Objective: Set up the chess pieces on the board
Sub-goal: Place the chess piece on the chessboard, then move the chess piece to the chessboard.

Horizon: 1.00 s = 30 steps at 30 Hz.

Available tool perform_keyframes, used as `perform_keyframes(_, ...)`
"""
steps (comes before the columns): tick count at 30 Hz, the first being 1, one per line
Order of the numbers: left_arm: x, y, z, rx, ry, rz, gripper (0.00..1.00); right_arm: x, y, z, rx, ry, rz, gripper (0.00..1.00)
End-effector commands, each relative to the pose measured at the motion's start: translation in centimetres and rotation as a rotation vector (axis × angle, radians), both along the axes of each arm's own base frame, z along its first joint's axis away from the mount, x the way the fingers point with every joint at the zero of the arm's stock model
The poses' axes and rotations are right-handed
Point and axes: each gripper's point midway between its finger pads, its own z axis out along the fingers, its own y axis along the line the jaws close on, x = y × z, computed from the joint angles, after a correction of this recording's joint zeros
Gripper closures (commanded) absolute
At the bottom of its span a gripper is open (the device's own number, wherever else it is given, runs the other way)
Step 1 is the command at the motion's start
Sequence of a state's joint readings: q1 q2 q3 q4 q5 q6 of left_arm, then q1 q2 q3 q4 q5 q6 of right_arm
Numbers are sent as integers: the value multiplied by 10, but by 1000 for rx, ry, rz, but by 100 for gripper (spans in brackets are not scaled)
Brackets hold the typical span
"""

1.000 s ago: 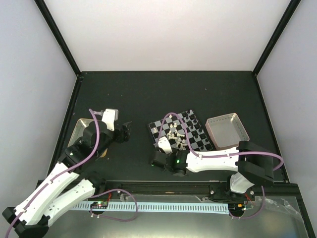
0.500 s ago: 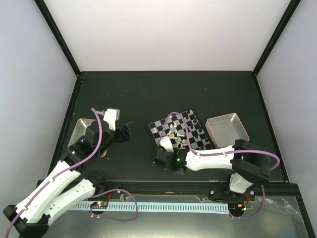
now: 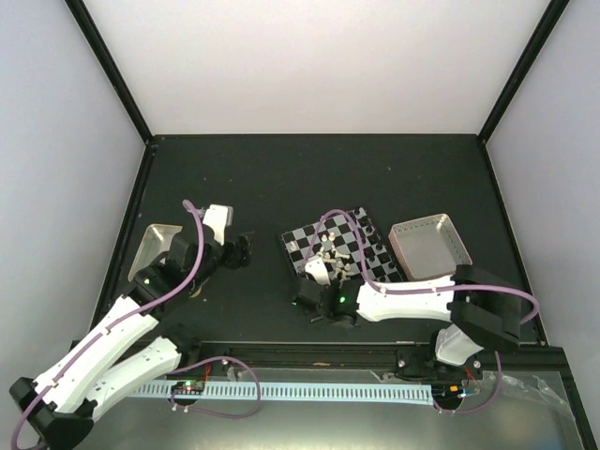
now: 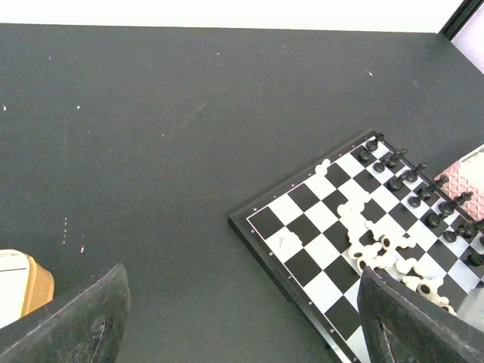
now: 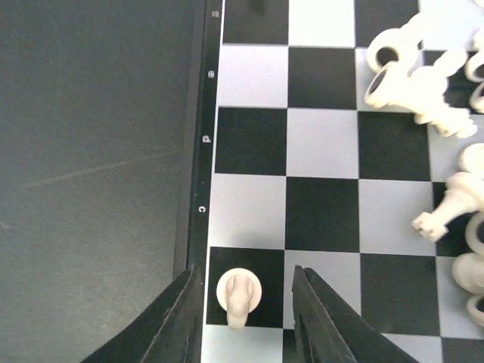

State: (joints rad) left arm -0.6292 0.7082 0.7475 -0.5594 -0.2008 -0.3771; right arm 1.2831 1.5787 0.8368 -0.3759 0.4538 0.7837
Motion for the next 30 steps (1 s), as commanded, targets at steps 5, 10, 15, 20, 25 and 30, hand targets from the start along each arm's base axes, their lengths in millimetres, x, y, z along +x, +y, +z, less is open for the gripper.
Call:
perform_keyframes(5,3,1,24,-1,-45,2,16,30,-11,78,228,-47,-94,59)
perform_keyframes(10,-1,2,31,1,-57,-15,15,85,-47,92,315,-44,-253,58)
perform_keyframes(15,0,1,36,17,-71,-28,14,134,-50,96,270,-45,-271,57)
perform_keyframes(20,2,-9,36,2,-61,-67,13,175,-40,79,185,15,-264,57)
perform_keyframes(25,5,-23,28,-28,-20,-107,13,200,-33,50,98,71,-262,58)
perform_keyframes(30,7,-29,23,-34,1,-121,13,213,-27,25,42,98,-262,64)
